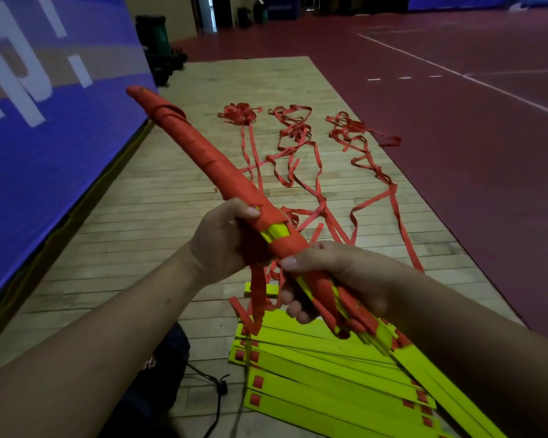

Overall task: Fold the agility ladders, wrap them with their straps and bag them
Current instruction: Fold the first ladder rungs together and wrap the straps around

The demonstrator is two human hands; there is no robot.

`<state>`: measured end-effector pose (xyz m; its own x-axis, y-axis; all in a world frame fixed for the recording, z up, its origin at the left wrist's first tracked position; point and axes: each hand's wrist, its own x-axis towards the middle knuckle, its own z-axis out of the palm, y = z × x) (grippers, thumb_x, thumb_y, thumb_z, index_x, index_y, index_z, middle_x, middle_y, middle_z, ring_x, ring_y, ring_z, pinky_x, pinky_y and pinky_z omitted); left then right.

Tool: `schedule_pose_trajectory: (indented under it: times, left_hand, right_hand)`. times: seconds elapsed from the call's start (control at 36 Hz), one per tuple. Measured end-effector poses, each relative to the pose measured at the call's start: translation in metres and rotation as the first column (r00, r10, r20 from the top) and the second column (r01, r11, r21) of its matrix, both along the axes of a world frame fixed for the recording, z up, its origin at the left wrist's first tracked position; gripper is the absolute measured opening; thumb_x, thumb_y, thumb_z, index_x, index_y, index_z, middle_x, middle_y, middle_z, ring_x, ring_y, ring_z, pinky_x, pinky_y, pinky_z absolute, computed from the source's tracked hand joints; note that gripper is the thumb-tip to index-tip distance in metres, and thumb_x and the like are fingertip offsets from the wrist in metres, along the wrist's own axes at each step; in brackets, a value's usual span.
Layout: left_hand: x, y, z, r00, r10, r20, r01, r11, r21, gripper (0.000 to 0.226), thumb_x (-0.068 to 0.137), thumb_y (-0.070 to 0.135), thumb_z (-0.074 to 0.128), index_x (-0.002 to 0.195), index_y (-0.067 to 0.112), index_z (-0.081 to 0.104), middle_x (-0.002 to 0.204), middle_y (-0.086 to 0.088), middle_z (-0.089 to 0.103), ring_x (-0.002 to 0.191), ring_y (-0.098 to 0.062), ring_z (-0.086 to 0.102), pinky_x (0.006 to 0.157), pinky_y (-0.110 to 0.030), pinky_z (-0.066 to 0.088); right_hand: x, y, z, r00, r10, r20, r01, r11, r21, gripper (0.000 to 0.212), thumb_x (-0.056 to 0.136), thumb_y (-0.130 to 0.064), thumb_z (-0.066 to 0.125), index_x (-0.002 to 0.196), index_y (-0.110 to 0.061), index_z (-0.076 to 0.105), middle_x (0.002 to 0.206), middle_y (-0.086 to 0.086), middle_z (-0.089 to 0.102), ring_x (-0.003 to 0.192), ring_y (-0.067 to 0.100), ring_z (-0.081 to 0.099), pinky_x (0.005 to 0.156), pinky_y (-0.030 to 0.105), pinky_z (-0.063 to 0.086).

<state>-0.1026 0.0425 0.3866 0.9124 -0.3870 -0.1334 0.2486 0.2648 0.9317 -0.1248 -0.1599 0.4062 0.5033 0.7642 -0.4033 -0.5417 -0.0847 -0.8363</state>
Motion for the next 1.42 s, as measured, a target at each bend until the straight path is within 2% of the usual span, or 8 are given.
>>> schedule_pose_trajectory:
  times: [0.28,0.53,0.75,0.86,0.94,1.08,1.25,1.42]
  left_hand:
    - [0.001,-0.007,0.007,0.997,0.069,-0.035,-0.047,0.902,0.430,0.037,0.100,0.041,0.050,0.103,0.005,0.057,0.057,-0.003,0.052,0.045,-0.015,0.047,0.043,-0.022,0.040]
    - [-0.001,-0.028,-0.004,0.960,0.274,-0.059,-0.239,0.909,0.343,0.027,0.090,0.038,0.064,0.083,0.012,0.060,0.067,-0.004,0.061,0.054,-0.015,0.053,0.051,-0.025,0.042]
    - [-0.002,-0.011,0.009,0.965,0.259,-0.028,-0.255,0.961,0.104,0.022,0.072,0.015,0.054,0.088,0.004,0.063,0.075,-0.007,0.064,0.073,-0.024,0.060,0.068,-0.034,0.049]
    - [-0.005,-0.006,0.014,0.990,0.134,-0.039,-0.136,0.988,-0.071,0.035,0.064,0.013,0.045,0.092,0.001,0.062,0.079,-0.009,0.064,0.075,-0.025,0.065,0.066,-0.031,0.058]
    - [-0.003,0.000,0.011,0.998,0.046,-0.038,-0.050,0.992,-0.117,0.055,0.042,0.020,0.072,0.093,0.000,0.065,0.082,-0.012,0.064,0.076,-0.026,0.065,0.066,-0.031,0.058]
    - [0.001,0.006,0.010,0.998,-0.016,-0.067,0.017,1.000,0.004,0.031,0.050,0.019,0.071,0.080,0.012,0.076,0.083,-0.009,0.067,0.080,-0.028,0.062,0.077,-0.039,0.053]
    - [0.001,0.006,0.003,0.986,-0.066,-0.150,0.122,0.905,0.407,0.040,0.092,0.039,0.057,0.112,0.005,0.054,0.068,-0.009,0.053,0.056,-0.021,0.052,0.060,-0.032,0.047]
    - [0.001,-0.021,-0.005,0.984,0.136,-0.114,-0.086,0.928,0.363,0.065,0.071,0.062,0.068,0.107,0.009,0.062,0.062,-0.003,0.055,0.052,-0.017,0.052,0.055,-0.029,0.045]
  right_hand:
    - [0.003,0.001,-0.010,0.796,-0.138,0.589,0.358,0.892,-0.275,0.023,0.088,-0.004,0.074,0.104,0.003,0.059,0.081,0.023,0.073,0.058,0.027,0.071,0.052,0.033,0.059]
    - [-0.004,0.022,-0.024,0.393,0.336,0.856,0.553,0.657,-0.512,0.026,0.104,-0.032,0.053,0.124,-0.017,0.048,0.106,0.004,0.063,0.083,0.017,0.054,0.064,0.029,0.039]
    - [-0.002,0.014,-0.011,0.654,-0.048,0.755,0.385,0.880,-0.278,0.036,0.099,-0.047,0.056,0.109,-0.015,0.042,0.097,0.013,0.065,0.080,0.027,0.069,0.071,0.043,0.058]
    - [-0.002,0.013,-0.004,0.942,-0.235,0.241,0.277,0.948,-0.158,0.036,0.092,-0.035,0.069,0.108,-0.006,0.056,0.085,0.016,0.072,0.066,0.031,0.070,0.063,0.042,0.060]
    - [-0.009,0.014,0.001,0.996,-0.034,-0.085,0.034,0.999,-0.008,0.043,0.098,-0.038,0.051,0.099,0.004,0.061,0.083,0.020,0.070,0.060,0.026,0.069,0.057,0.033,0.061]
    - [-0.007,0.010,0.001,0.992,-0.099,0.078,0.097,0.995,0.027,0.034,0.100,-0.028,0.054,0.089,0.003,0.059,0.071,0.020,0.061,0.048,0.026,0.057,0.046,0.028,0.051]
    - [0.003,0.002,-0.002,0.700,0.000,0.714,0.393,0.835,-0.386,0.031,0.102,-0.036,0.055,0.086,-0.010,0.061,0.071,0.012,0.065,0.057,0.026,0.065,0.055,0.041,0.054]
    - [0.004,0.009,-0.018,0.428,0.271,0.862,0.543,0.685,-0.486,0.033,0.107,-0.042,0.039,0.103,-0.016,0.057,0.079,0.003,0.062,0.064,0.016,0.058,0.056,0.032,0.043]
